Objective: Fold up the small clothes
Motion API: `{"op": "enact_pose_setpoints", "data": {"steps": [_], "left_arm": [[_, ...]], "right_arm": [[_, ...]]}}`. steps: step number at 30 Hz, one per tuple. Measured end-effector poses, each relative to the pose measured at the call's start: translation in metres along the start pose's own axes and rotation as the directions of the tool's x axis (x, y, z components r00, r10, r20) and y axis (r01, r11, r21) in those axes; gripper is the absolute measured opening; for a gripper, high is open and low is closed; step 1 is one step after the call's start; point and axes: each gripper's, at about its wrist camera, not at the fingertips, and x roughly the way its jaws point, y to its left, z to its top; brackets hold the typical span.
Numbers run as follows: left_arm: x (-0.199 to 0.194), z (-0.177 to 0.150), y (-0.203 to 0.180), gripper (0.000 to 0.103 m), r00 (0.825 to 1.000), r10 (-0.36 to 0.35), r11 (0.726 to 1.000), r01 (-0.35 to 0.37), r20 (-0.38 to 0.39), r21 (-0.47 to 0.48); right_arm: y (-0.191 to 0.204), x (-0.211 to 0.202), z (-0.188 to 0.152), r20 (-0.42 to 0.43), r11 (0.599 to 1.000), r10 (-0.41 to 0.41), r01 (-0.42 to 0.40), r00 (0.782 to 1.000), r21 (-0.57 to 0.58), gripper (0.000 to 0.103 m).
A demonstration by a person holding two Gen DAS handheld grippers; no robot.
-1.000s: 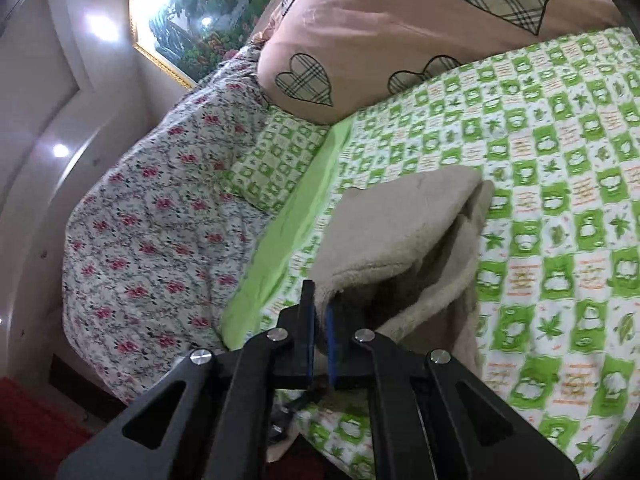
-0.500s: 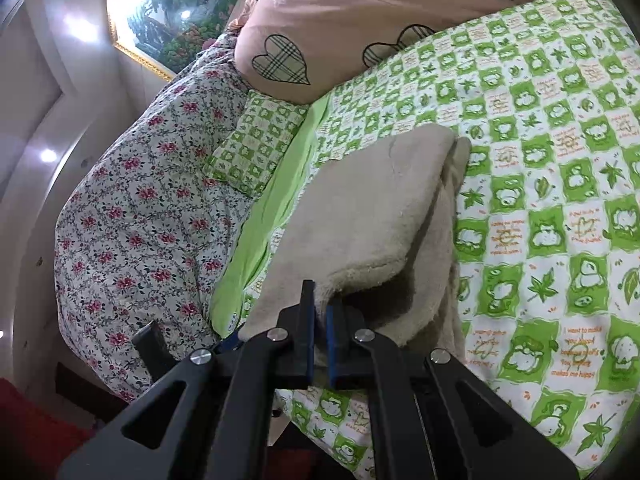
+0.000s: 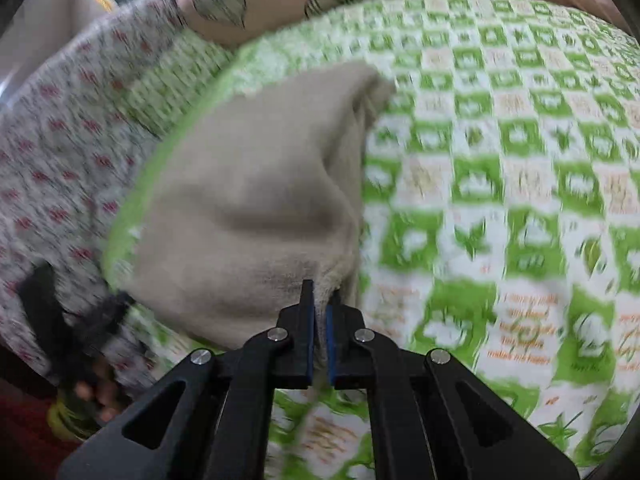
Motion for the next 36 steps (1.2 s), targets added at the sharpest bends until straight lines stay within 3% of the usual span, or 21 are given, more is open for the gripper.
{"op": "enact_pose_setpoints", "data": {"steps": [5,11,14,16,19,22,26,30,32,34,36], "left_arm": [[-0.005,-0.004,-0.008,0.006,0.999,-0.038,0.998,0.039,-0.005,0.041],[0.003,-0.014,-0.005,0.006,0.994,-0.082,0.994,0.088,-0.074,0.070],[-0.009,-0.010,0.005,0.007,0.989,-0.112,0.991,0.118,-0.098,0.066],[-0.023,-0.002,0.015,0.006,0.982,-0.158,0.986,0.163,-0.103,0.035],[-0.044,0.019,0.024,0.009,0.974,-0.220,0.975,0.221,-0.050,0.005],[-0.044,0.047,0.021,0.013,0.957,-0.289,0.957,0.289,-0.002,-0.001],[-0.010,0.079,0.009,0.019,0.930,-0.368,0.930,0.368,0.005,-0.016],[0.028,0.093,0.010,0.019,0.923,-0.383,0.923,0.383,-0.011,-0.037],[0.040,0.094,0.015,0.016,0.911,-0.411,0.910,0.409,-0.026,-0.065],[0.050,0.094,0.014,0.016,0.902,-0.427,0.903,0.424,-0.060,-0.063],[0.061,0.092,0.006,0.015,0.910,-0.398,0.917,0.399,-0.119,-0.013]], "right_arm": [[-0.011,-0.003,-0.004,0.014,0.999,-0.038,0.037,0.999,0.035,0.005],[-0.012,-0.002,-0.001,0.025,0.996,-0.055,0.054,0.998,0.067,0.006],[-0.014,-0.007,-0.002,0.002,0.995,-0.038,0.038,0.999,0.097,0.016],[-0.017,-0.021,-0.002,0.003,0.991,-0.013,0.013,1.000,0.132,0.037],[-0.018,-0.048,0.010,0.093,0.980,0.097,-0.111,0.991,0.162,0.047],[-0.013,-0.055,0.039,0.146,0.973,0.145,-0.168,0.979,0.158,0.054],[-0.014,-0.016,0.082,0.116,0.971,0.125,-0.145,0.985,0.189,0.054],[-0.021,0.032,0.106,0.053,0.951,0.171,-0.179,0.984,0.251,0.053],[-0.018,0.041,0.117,0.040,0.966,0.130,-0.135,0.991,0.219,0.010],[-0.016,0.040,0.126,0.048,0.969,0.125,-0.133,0.991,0.207,0.008],[-0.010,0.037,0.137,0.070,0.982,0.087,-0.097,0.994,0.159,0.008]]}}
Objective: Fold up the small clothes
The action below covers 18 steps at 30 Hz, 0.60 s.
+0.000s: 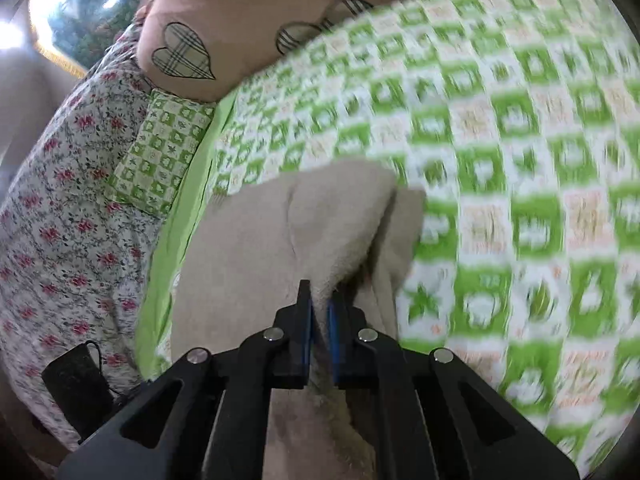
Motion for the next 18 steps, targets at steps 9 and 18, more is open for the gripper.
{"op": "enact_pose_setpoints", "data": {"steps": [9,18], "left_arm": [[0.006,-0.014,0.003,0.009,1.000,-0.004,1.000,0.003,-0.021,-0.016],[-0.056,-0.041,-0.018,0.015,0.997,-0.058,0.998,0.058,0.042,0.004]], "right_arm": [[-0.016,0.024,0.002,-0.003,0.998,-0.061,0.061,0.998,-0.023,0.011],[0.013,-0.055,-0.058,0.060,0.995,0.015,-0.009,0.998,-0.100,0.013]]}}
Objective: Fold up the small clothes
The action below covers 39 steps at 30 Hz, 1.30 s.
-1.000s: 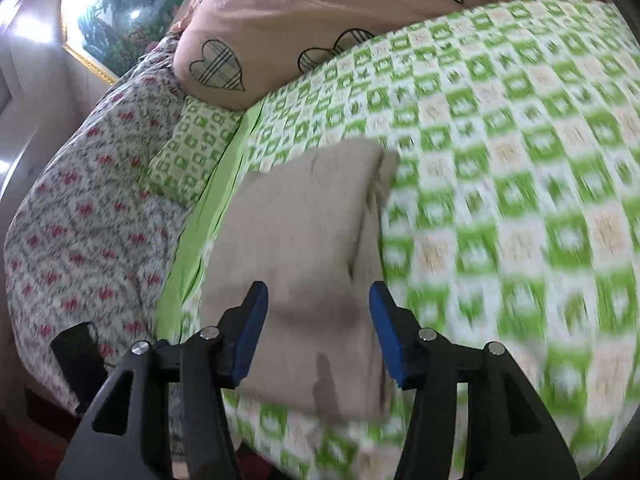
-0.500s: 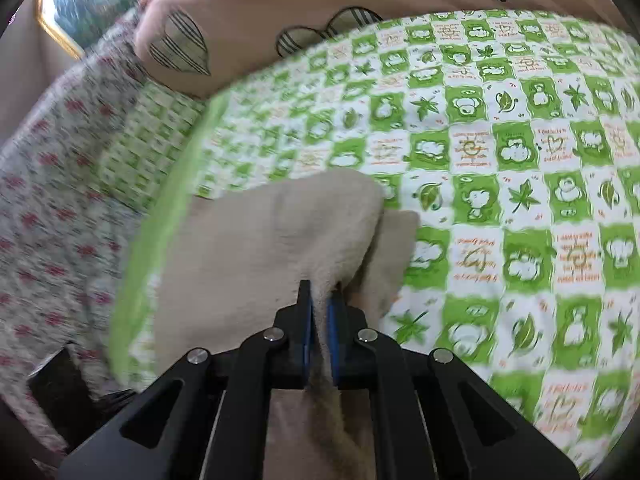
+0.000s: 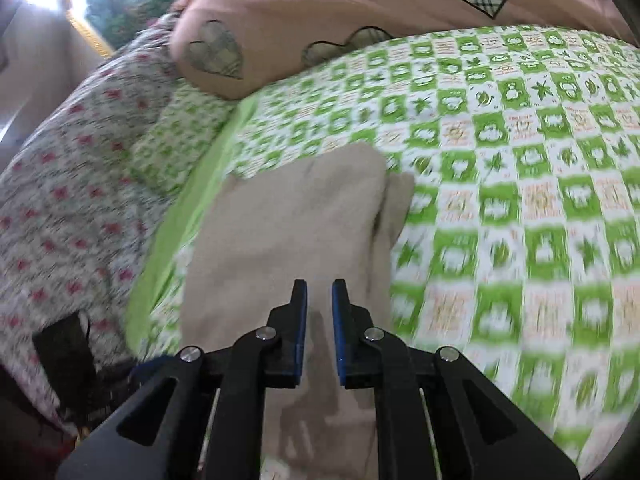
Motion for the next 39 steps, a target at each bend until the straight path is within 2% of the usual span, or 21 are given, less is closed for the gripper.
{"op": "enact_pose_setpoints", "data": {"steps": [2,4,6,8,9,11,13,15,17,19,22,26,30,33,35,39], "left_arm": [[-0.002,-0.004,-0.007,0.019,0.999,-0.041,0.999,0.041,0.001,0.013],[0.005,-0.008,-0.012,0.026,0.999,-0.043,0.998,0.044,-0.023,0.041],[0.018,-0.016,-0.010,0.026,0.998,0.019,0.998,-0.016,-0.067,0.054],[0.031,-0.026,0.004,0.025,0.993,0.042,0.999,-0.040,-0.107,0.019],[0.035,-0.032,0.013,0.024,0.992,0.022,0.999,-0.025,-0.122,-0.022],[0.037,-0.037,0.022,0.024,0.995,-0.032,0.997,0.026,-0.099,-0.069],[0.037,-0.037,0.022,0.024,0.995,-0.034,0.996,0.026,-0.096,-0.084],[0.036,-0.038,0.016,0.025,0.994,-0.018,0.997,0.010,-0.105,-0.075],[0.035,-0.040,0.014,0.025,0.994,-0.005,0.997,-0.003,-0.107,-0.072],[0.034,-0.046,0.017,0.024,0.995,-0.010,0.996,0.001,-0.102,-0.088],[0.035,-0.049,0.021,0.024,0.996,-0.024,0.994,0.014,-0.089,-0.112],[0.035,-0.051,0.015,0.024,0.995,0.016,0.996,-0.024,-0.094,-0.084],[0.035,-0.044,0.008,0.025,0.992,0.046,0.997,-0.053,-0.115,-0.064],[0.021,-0.026,-0.001,0.036,0.995,0.050,0.997,-0.054,-0.085,-0.053],[0.008,-0.009,-0.002,0.053,0.998,0.063,0.996,-0.065,-0.028,-0.056],[-0.001,0.036,0.000,0.054,0.998,0.021,0.998,-0.018,0.056,-0.060]], "right_arm": [[0.005,-0.006,-0.017,-0.024,0.999,0.037,-0.037,0.999,0.000,0.013],[0.011,-0.002,-0.031,-0.058,0.997,0.073,-0.074,0.996,-0.005,0.013],[0.014,0.007,-0.041,-0.098,0.999,0.033,-0.036,0.995,-0.025,0.013],[0.013,0.013,-0.053,-0.136,0.999,-0.016,0.011,0.991,-0.037,0.013],[0.011,0.016,-0.059,-0.157,0.997,-0.060,0.051,0.986,-0.059,0.013],[0.003,0.024,-0.070,-0.192,0.980,-0.185,0.167,0.964,-0.107,0.012],[-0.012,0.021,-0.071,-0.175,0.990,-0.136,0.128,0.975,-0.057,0.009],[-0.015,0.020,-0.068,-0.175,0.990,-0.138,0.133,0.975,-0.036,0.009],[-0.004,0.015,-0.066,-0.162,0.984,-0.174,0.165,0.971,-0.064,0.010],[0.012,0.009,-0.069,-0.138,0.979,-0.179,0.162,0.974,-0.127,0.013],[0.013,0.019,-0.077,-0.165,0.962,-0.225,0.192,0.960,-0.192,0.013],[-0.005,0.016,-0.079,-0.163,0.977,-0.187,0.166,0.969,-0.131,0.011],[-0.002,0.011,-0.078,-0.172,0.980,-0.182,0.163,0.968,-0.117,0.013],[0.004,0.000,-0.072,-0.146,0.987,-0.146,0.134,0.978,-0.088,0.013],[0.007,-0.007,-0.060,-0.103,0.990,-0.127,0.120,0.987,-0.069,0.014],[0.007,-0.014,-0.032,-0.027,0.998,-0.066,0.065,0.997,-0.014,0.014]]}}
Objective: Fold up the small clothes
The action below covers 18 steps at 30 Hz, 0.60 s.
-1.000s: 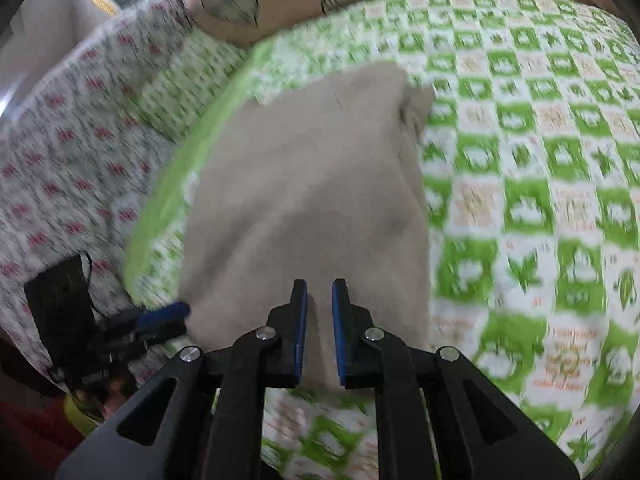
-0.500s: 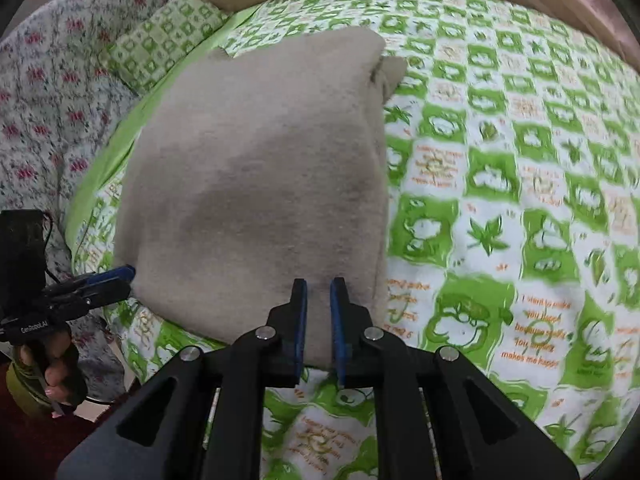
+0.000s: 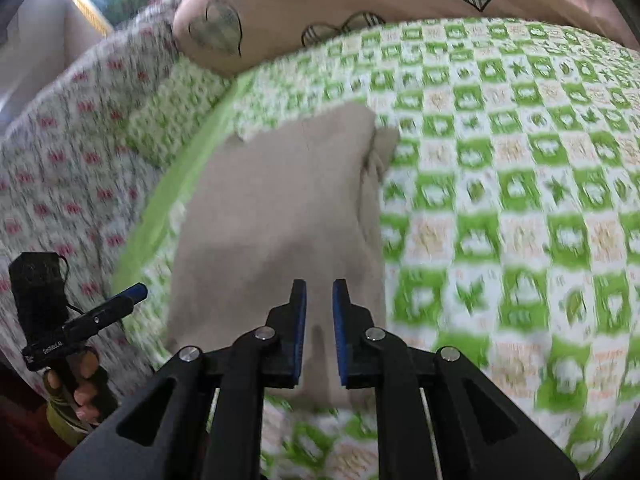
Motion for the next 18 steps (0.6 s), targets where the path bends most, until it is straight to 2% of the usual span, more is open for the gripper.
{"op": "enact_pose_setpoints", "data": {"steps": [2,6,9,11,15,17,18], "left_arm": [[0.011,0.020,0.001,0.054,1.000,-0.029,1.000,0.029,-0.005,0.010],[0.041,0.055,0.010,0.054,1.000,0.004,0.999,-0.004,-0.008,0.041],[0.069,0.077,0.026,0.054,0.999,0.020,0.999,-0.018,-0.039,0.031],[0.084,0.089,0.036,0.054,0.998,0.042,0.999,-0.041,-0.054,0.031],[0.107,0.102,0.050,0.054,0.995,0.014,0.999,-0.011,-0.102,0.036],[0.121,0.105,0.060,0.053,0.990,0.065,0.997,-0.060,-0.123,0.038],[0.129,0.105,0.068,0.052,0.985,0.085,0.996,-0.082,-0.149,0.023]], "right_arm": [[0.003,0.006,0.014,0.012,1.000,0.017,-0.017,1.000,0.017,0.014],[0.013,0.024,0.041,0.020,1.000,0.022,-0.022,1.000,0.002,0.015],[0.013,0.037,0.063,0.017,1.000,0.013,-0.013,1.000,-0.009,0.015],[0.011,0.047,0.077,0.014,1.000,0.018,-0.018,1.000,-0.001,0.015],[0.006,0.075,0.100,-0.022,0.999,0.044,-0.044,0.999,0.011,0.015],[0.003,0.090,0.105,-0.045,1.000,0.023,-0.022,0.999,0.011,0.015],[-0.003,0.101,0.106,-0.063,1.000,-0.021,0.022,0.998,0.018,0.015]]}}
